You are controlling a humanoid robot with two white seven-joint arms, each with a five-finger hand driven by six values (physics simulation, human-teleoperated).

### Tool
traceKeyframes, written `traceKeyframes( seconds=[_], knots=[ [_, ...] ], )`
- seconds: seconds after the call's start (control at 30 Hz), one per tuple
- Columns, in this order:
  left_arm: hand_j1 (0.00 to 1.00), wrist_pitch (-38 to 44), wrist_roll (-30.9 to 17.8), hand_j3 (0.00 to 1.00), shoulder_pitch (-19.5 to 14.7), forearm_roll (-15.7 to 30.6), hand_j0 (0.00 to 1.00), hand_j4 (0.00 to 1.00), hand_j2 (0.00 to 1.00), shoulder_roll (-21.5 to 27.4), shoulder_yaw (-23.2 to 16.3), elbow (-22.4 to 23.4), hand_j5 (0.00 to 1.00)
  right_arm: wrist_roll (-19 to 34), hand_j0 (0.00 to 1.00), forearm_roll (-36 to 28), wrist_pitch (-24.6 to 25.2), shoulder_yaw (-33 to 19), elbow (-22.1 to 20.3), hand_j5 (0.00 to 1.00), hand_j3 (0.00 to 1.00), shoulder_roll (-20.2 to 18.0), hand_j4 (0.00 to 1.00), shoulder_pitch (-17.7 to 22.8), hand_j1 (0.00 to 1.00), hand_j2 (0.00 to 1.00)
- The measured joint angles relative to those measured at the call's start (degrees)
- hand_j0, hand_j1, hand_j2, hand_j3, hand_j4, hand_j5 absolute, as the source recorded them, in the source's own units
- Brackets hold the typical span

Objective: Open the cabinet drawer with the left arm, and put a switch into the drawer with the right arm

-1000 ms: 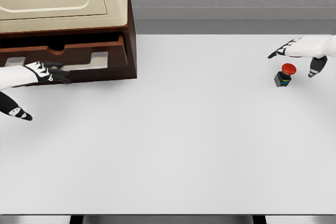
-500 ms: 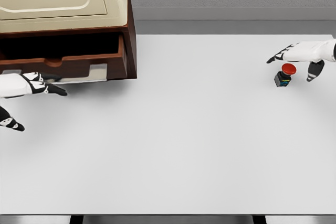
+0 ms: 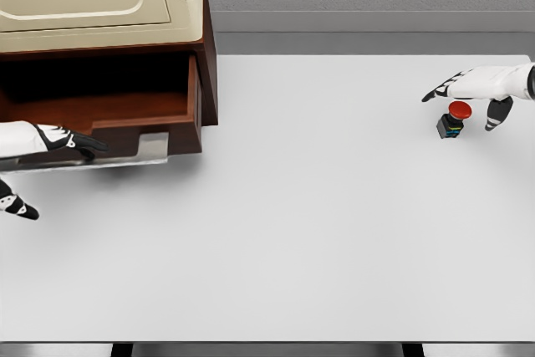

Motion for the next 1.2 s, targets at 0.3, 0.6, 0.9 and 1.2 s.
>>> traceKeyframes(
  seconds=[0.3,0.6,0.9,1.2],
  knots=[
    [1.0,-1.5,0.5,1.0,-0.9,4.6,1.0,1.0,1.0,1.2,-0.7,-0.5,1.0,0.0,1.0,0.0,0.0,0.1,-0.1,1.0,1.0,-0.3,1.0,0.1,1.0,1.0],
    [1.0,-1.6,0.6,1.0,-0.8,6.8,1.0,1.0,1.0,4.3,-0.7,-0.8,1.0,0.0,0.91,0.0,0.0,0.5,-0.1,0.91,0.91,-0.6,0.91,0.1,0.91,0.91],
    [1.0,-1.6,0.6,1.0,-1.2,12.2,1.0,1.0,1.0,3.5,-0.1,9.6,1.0,0.0,0.74,-0.1,0.0,0.9,0.0,0.74,0.74,-0.5,0.74,0.1,0.74,0.74],
    [1.0,-1.6,0.6,1.0,-1.2,13.2,1.0,1.0,1.0,3.0,0.0,11.2,1.0,0.0,0.7,-0.2,0.0,0.6,0.0,0.7,0.7,-0.3,0.7,0.1,0.7,0.7]
  ],
)
